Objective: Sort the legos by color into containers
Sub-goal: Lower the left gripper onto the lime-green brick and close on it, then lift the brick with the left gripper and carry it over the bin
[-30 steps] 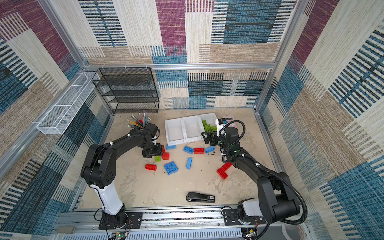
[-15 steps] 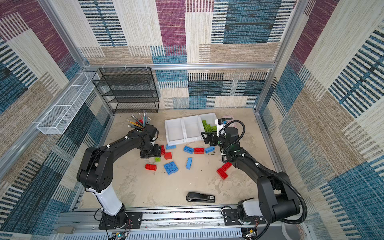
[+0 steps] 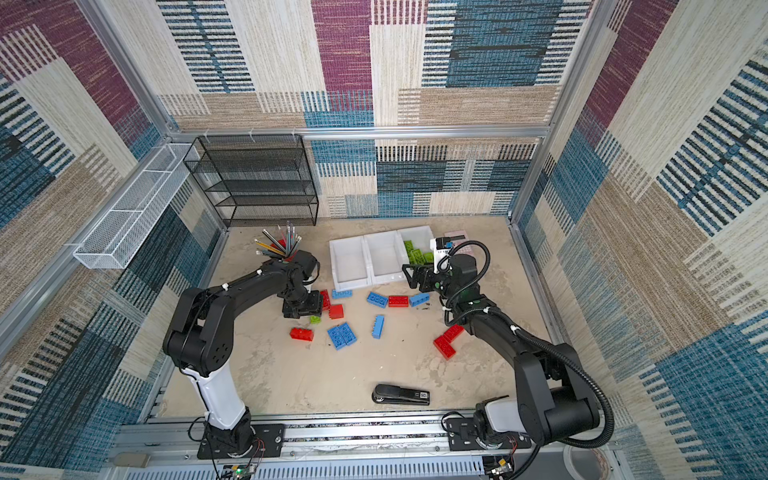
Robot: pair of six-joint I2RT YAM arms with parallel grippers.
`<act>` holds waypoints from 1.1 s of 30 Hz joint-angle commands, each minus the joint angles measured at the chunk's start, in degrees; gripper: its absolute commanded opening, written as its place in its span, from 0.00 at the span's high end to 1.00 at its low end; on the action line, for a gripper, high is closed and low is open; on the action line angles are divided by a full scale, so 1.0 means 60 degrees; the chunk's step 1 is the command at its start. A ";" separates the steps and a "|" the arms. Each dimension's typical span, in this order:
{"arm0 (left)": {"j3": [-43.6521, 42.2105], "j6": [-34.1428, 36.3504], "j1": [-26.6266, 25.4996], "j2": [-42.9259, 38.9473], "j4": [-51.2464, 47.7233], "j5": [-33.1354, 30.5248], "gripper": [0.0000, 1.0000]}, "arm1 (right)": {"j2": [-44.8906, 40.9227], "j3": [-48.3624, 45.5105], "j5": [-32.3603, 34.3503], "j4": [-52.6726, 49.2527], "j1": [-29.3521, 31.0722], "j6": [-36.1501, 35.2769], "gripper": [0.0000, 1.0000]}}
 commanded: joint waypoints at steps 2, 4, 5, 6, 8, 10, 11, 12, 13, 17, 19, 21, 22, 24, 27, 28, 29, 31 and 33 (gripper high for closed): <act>0.0099 0.0030 -0.0007 0.0116 -0.0176 -0.0105 0.29 | -0.0064 -0.0017 -0.0038 0.0458 0.0014 0.0059 0.14; 0.0127 0.0013 -0.0014 0.0146 -0.0148 -0.0018 0.28 | -0.0055 -0.0040 -0.0028 0.0460 0.0014 0.0062 0.14; 0.0150 0.0015 -0.0027 0.0162 -0.0125 0.0019 0.27 | -0.0062 -0.0021 -0.0020 0.0458 0.0006 0.0064 0.14; 0.0174 0.0019 -0.0051 0.0191 -0.0119 0.0036 0.27 | -0.0061 -0.0021 -0.0044 0.0460 0.0014 0.0062 0.14; 0.0229 0.0037 -0.0063 0.0254 -0.0159 0.0004 0.27 | -0.0050 -0.0020 -0.0040 0.0460 0.0014 0.0060 0.14; 0.0214 0.0052 -0.0070 0.0316 -0.0179 -0.0063 0.29 | -0.0057 -0.0024 -0.0042 0.0449 0.0014 0.0062 0.14; 0.0197 0.0059 -0.0080 0.0338 -0.0189 -0.0073 0.30 | -0.0076 -0.0022 -0.0028 0.0449 0.0014 0.0058 0.14; 0.0184 0.0059 -0.0069 0.0345 -0.0183 -0.0088 0.32 | -0.0077 -0.0024 -0.0026 0.0446 0.0014 0.0058 0.14; 0.0170 0.0057 -0.0075 0.0349 -0.0179 -0.0096 0.35 | -0.0079 -0.0028 -0.0016 0.0445 0.0014 0.0061 0.14; 0.0128 0.0047 -0.0081 0.0307 -0.0177 -0.0132 0.53 | -0.0134 -0.0036 -0.0003 0.0430 0.0014 0.0065 0.14; 0.0128 0.0043 -0.0084 0.0252 -0.0197 -0.0139 0.58 | -0.0155 -0.0052 -0.0009 0.0419 0.0017 0.0061 0.14; 0.0147 0.0044 -0.0092 0.0172 -0.0213 -0.0125 0.61 | -0.0188 -0.0063 -0.0031 0.0417 0.0013 0.0079 0.14; 0.0143 0.0044 -0.0092 0.0123 -0.0210 -0.0125 0.62 | -0.0193 -0.0053 -0.0056 0.0427 0.0013 0.0078 0.14; 0.0154 0.0059 -0.0092 0.0011 -0.0208 -0.0111 0.65 | -0.0197 -0.0036 -0.0062 0.0424 0.0014 0.0087 0.14; 0.0185 0.0074 -0.0135 -0.0198 -0.0250 -0.0093 0.67 | -0.0237 -0.0016 -0.0090 0.0382 0.0008 0.0111 0.14; 0.0236 0.0085 -0.0143 -0.0279 -0.0291 -0.0067 0.68 | -0.0265 -0.0008 -0.0106 0.0366 0.0014 0.0114 0.14; 0.0279 0.0101 -0.0169 -0.0366 -0.0332 -0.0052 0.69 | -0.0297 0.0002 -0.0112 0.0340 0.0013 0.0121 0.14; 0.0453 0.0131 -0.0256 -0.0586 -0.0427 -0.0028 0.70 | -0.0360 0.0066 -0.0118 0.0266 0.0014 0.0147 0.14; 0.0685 0.0139 -0.0376 -0.0805 -0.0535 0.0006 0.70 | -0.0436 0.0112 -0.0148 0.0201 0.0014 0.0148 0.14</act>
